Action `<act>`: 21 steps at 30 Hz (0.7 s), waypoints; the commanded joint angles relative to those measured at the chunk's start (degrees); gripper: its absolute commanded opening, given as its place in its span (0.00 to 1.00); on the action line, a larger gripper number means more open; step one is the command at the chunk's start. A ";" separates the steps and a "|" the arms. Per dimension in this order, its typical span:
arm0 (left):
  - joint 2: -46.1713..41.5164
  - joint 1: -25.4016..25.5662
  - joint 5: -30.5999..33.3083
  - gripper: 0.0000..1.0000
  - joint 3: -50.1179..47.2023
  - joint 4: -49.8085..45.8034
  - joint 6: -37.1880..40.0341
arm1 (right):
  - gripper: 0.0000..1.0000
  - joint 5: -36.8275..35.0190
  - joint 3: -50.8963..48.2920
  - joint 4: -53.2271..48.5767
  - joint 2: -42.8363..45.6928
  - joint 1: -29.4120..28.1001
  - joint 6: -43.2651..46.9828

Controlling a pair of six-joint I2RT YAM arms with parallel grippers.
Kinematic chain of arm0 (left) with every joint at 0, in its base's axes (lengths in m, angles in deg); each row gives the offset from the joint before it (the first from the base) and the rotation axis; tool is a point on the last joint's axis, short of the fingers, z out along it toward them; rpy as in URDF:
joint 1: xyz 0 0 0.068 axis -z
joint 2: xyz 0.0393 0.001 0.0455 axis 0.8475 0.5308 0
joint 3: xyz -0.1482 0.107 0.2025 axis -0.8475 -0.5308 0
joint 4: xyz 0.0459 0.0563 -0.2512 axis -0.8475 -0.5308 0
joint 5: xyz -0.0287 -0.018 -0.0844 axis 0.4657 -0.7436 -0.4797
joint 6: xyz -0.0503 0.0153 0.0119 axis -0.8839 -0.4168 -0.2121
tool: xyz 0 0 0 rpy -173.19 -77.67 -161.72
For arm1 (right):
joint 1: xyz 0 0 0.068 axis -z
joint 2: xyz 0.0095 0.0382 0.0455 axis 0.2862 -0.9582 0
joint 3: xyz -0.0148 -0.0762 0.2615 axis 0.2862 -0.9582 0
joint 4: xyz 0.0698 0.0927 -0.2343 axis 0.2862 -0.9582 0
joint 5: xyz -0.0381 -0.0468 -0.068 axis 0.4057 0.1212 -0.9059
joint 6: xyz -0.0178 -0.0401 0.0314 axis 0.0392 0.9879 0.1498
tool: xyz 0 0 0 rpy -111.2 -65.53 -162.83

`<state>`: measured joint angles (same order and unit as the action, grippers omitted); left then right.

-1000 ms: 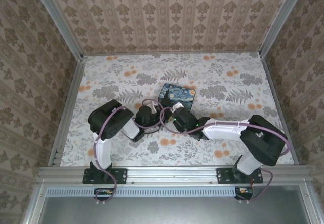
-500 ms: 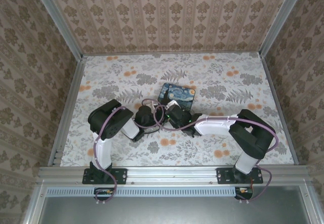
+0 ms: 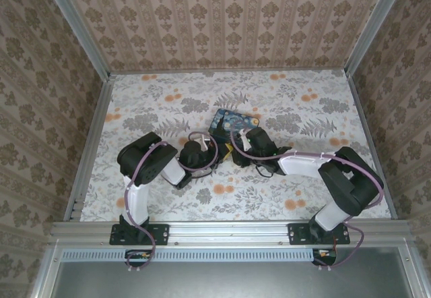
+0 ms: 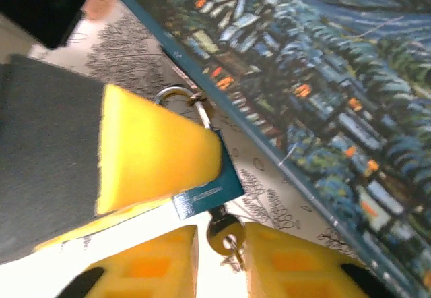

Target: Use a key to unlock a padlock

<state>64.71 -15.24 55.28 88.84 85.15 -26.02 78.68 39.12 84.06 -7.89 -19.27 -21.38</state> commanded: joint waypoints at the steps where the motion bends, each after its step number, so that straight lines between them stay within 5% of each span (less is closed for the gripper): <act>1: 0.71 0.36 -1.24 0.00 -1.04 -0.93 0.06 | 0.44 7.60 -2.86 7.94 3.66 0.43 -6.93; 5: 0.51 0.45 -1.41 0.00 -1.19 -0.93 0.15 | 0.52 6.06 -5.19 9.61 4.72 1.07 -9.08; 18: -0.64 3.73 -1.66 0.00 -4.61 -1.02 1.55 | 0.55 3.61 -8.50 15.73 2.17 5.27 -15.17; 21: -0.68 4.70 -1.68 0.10 -5.12 -1.02 1.82 | 0.55 4.17 -8.52 17.20 1.62 6.04 -16.44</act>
<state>64.39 -12.97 58.08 86.15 87.73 -25.59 84.56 30.88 97.11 -4.70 -14.90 -35.72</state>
